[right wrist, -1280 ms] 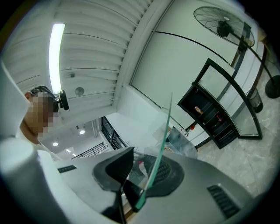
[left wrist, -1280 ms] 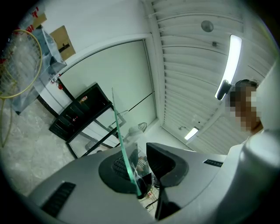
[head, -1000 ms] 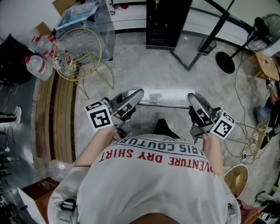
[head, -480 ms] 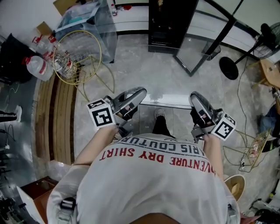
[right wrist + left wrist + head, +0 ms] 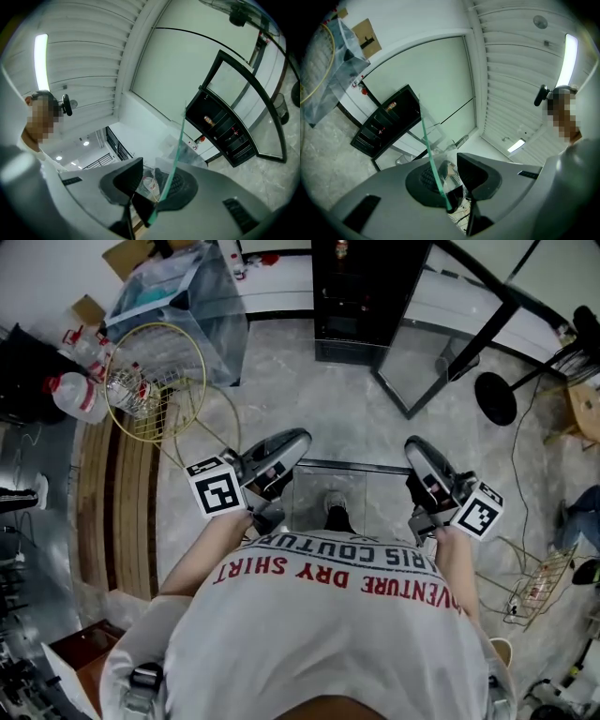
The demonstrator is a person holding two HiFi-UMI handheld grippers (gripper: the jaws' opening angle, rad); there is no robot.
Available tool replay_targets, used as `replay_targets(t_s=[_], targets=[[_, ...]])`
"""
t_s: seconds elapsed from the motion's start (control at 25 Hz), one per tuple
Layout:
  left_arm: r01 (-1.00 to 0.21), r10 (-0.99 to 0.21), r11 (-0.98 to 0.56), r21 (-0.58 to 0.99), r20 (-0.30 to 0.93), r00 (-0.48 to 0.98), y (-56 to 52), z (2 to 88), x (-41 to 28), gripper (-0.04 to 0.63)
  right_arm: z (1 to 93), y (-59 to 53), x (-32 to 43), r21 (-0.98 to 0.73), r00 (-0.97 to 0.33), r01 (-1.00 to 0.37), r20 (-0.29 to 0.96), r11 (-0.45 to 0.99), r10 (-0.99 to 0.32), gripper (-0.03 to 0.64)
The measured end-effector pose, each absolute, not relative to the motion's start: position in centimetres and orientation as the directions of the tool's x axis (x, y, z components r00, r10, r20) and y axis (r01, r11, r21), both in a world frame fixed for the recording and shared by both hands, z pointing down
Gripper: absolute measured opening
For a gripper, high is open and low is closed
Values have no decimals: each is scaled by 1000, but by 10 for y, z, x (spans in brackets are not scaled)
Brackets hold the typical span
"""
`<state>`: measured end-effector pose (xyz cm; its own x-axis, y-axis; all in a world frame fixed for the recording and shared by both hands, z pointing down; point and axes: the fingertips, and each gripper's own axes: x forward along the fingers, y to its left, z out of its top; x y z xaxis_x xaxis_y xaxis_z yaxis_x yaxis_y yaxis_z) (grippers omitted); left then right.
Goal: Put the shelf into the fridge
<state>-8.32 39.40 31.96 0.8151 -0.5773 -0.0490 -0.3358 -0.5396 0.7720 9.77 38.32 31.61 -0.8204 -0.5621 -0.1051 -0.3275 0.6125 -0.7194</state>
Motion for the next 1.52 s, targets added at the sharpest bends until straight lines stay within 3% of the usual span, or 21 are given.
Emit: replay_targets(t_s=[0.68, 1.52], targets=[[-364, -609, -518, 774, -35, 793, 234, 333, -40, 92, 330, 219, 140, -735, -833, -309, -97, 603, -545, 78], [-379, -610, -512, 771, -15, 792, 171, 329, -39, 94, 330, 157, 142, -743, -823, -312, -100, 592, -559, 80]])
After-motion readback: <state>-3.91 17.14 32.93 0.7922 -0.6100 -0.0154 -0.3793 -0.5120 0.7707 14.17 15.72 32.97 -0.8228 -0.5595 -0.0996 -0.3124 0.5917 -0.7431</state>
